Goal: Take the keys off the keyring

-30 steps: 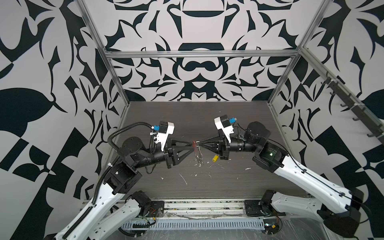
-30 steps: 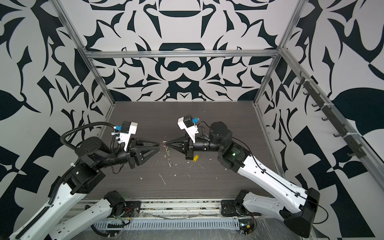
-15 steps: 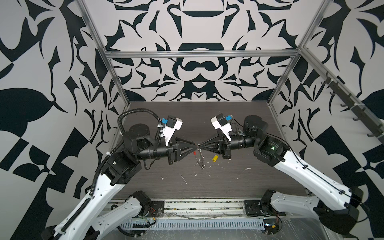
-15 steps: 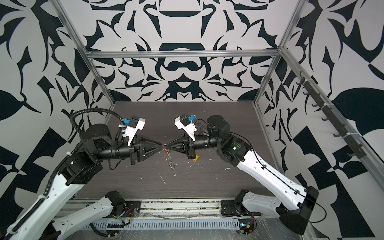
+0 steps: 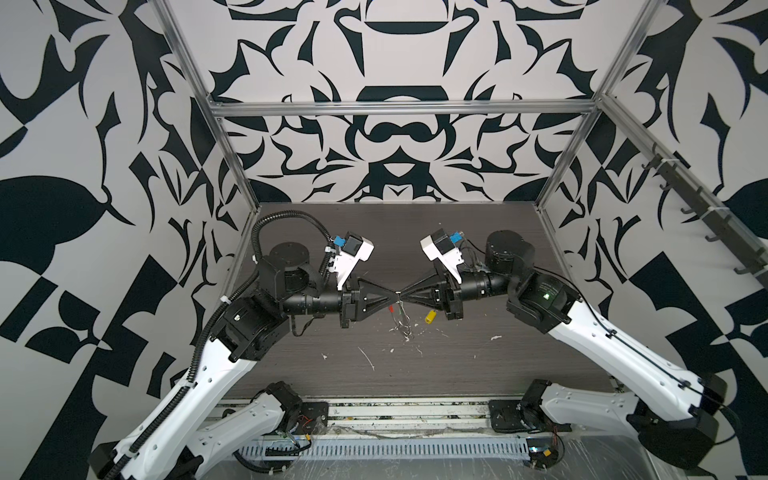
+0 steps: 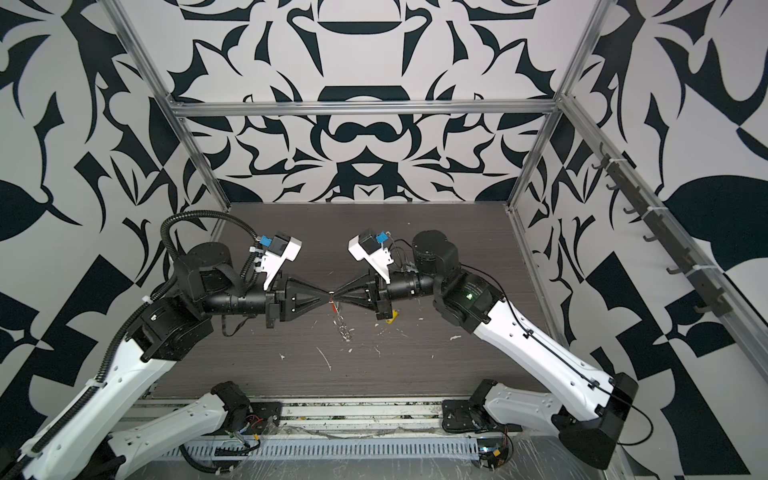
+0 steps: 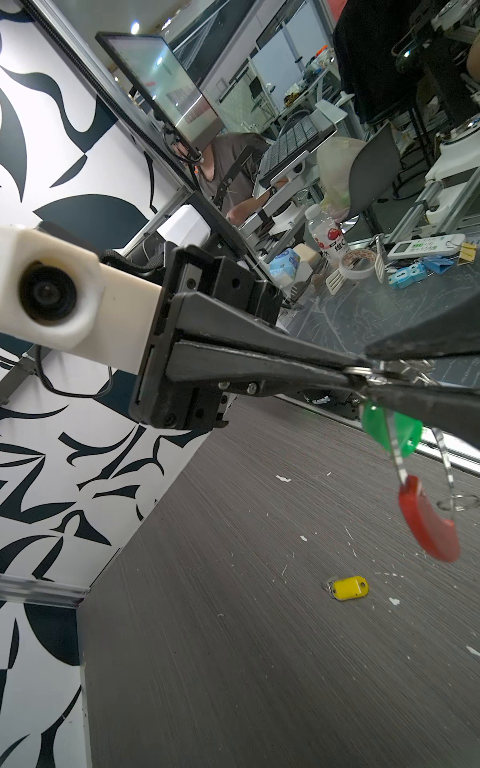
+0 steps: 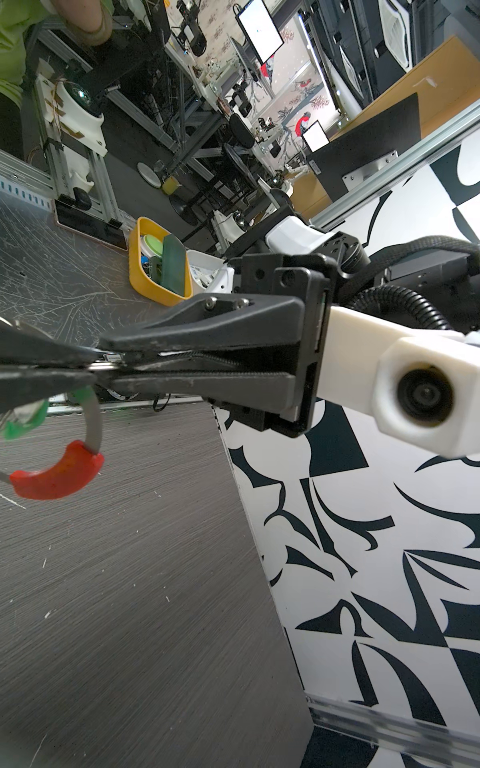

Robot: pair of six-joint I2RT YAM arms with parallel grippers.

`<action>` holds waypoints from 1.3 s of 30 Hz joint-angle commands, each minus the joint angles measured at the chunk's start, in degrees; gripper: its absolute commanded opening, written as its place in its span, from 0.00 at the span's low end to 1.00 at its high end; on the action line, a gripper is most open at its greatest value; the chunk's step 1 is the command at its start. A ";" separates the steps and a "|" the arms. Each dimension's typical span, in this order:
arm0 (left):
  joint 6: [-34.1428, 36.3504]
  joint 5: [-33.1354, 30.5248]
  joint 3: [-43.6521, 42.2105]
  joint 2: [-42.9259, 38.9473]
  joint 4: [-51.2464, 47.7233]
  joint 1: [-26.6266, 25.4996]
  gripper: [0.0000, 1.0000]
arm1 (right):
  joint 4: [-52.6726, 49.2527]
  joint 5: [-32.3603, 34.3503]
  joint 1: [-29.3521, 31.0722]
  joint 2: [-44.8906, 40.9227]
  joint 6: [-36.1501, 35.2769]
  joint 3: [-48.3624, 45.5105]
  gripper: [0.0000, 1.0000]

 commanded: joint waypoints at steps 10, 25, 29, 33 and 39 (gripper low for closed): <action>-0.81 2.25 1.27 0.96 1.19 0.03 0.04 | 1.64 0.00 -0.21 0.47 -0.60 2.53 0.00; -0.58 0.80 1.77 0.72 0.10 0.03 0.00 | 0.53 10.03 -0.22 -5.35 -3.20 -0.25 0.42; -0.25 0.65 1.66 0.48 0.27 0.02 0.00 | 1.20 13.35 -0.23 -8.04 -3.05 -4.00 0.45; -0.15 0.73 1.67 0.36 0.62 0.05 0.00 | 3.80 12.24 -0.14 -9.59 -1.85 -7.87 0.50; -0.22 0.20 0.62 -0.22 1.82 0.05 0.00 | 6.92 11.89 0.75 -9.85 -0.88 -11.05 0.53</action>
